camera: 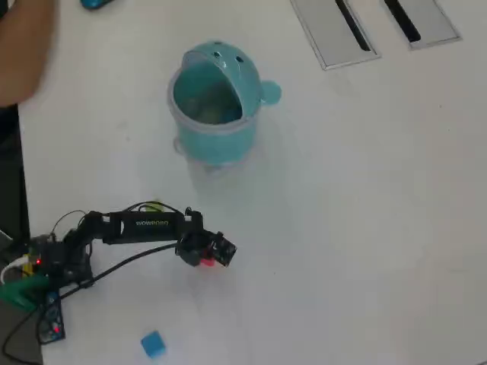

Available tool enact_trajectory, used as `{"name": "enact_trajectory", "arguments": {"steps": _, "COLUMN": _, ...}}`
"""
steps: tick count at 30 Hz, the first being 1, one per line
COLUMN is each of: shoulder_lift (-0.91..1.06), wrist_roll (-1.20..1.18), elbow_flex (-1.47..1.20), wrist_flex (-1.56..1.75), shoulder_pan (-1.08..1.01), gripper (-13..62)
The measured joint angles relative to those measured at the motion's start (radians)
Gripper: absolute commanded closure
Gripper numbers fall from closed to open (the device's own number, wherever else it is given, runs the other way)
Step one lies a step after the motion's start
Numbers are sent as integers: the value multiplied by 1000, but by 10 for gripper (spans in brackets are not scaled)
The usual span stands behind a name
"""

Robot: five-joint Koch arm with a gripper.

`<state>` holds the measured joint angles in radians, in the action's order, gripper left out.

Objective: Grasp RGB lego blocks and put them in the bin one by one.

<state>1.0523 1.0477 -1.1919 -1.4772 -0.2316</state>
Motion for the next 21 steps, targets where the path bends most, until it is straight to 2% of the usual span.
{"name": "enact_trajectory", "arguments": {"steps": 10, "shoulder_lift": -25, "wrist_roll": 0, "elbow_flex": 0, "wrist_flex": 57, "shoulder_pan": 20, "gripper": 371}}
{"name": "enact_trajectory", "arguments": {"steps": 16, "shoulder_lift": -23, "wrist_roll": 0, "elbow_flex": 0, "wrist_flex": 169, "shoulder_pan": 25, "gripper": 378}}
{"name": "enact_trajectory", "arguments": {"steps": 21, "shoulder_lift": 6, "wrist_roll": 80, "elbow_flex": -2, "wrist_flex": 387, "shoulder_pan": 29, "gripper": 379}}
